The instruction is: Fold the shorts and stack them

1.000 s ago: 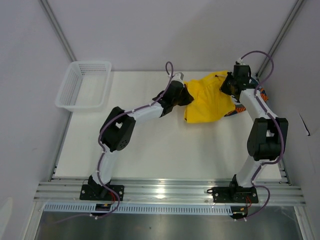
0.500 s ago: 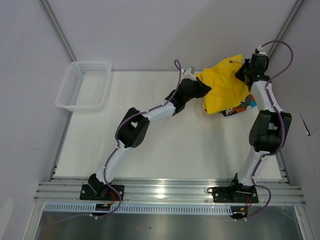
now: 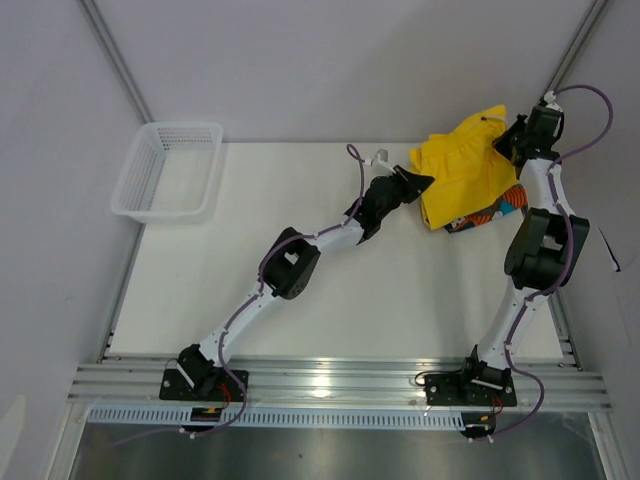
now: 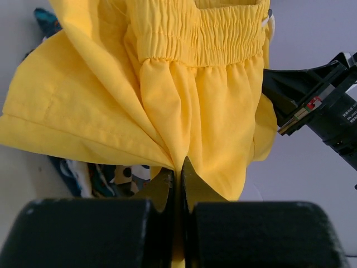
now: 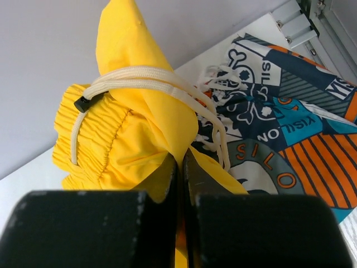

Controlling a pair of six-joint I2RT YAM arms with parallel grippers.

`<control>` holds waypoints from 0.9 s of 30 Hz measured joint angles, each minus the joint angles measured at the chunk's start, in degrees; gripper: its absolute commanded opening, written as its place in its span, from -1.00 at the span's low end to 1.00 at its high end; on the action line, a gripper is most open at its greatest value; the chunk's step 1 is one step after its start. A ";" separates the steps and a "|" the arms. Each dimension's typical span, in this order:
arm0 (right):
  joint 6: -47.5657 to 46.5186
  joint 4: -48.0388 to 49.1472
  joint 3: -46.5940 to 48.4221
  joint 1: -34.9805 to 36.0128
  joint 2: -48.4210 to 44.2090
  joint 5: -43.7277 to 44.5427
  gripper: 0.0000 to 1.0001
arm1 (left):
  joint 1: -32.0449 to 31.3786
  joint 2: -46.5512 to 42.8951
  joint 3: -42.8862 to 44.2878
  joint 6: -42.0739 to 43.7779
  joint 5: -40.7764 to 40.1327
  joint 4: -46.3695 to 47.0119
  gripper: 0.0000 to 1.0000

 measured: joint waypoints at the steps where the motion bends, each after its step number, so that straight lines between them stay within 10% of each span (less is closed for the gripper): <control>1: 0.22 0.04 0.20 -0.39 0.79 -0.63 -1.00 | -0.15 0.70 0.00 -0.74 -0.76 0.17 -1.00; 21: -2.32 -4.94 17.07 -4.39 11.96 -7.89 -1.00 | -6.78 5.60 9.51 -7.15 -19.32 0.85 -1.00; 23: -2.97 -6.40 18.71 -4.68 13.09 -8.35 -1.00 | -7.19 5.84 9.53 -7.19 -20.52 0.57 -0.80; 27: -4.26 -7.37 23.15 -4.85 17.11 -8.17 -1.00 | -7.37 6.36 9.53 -6.60 -22.23 0.68 0.68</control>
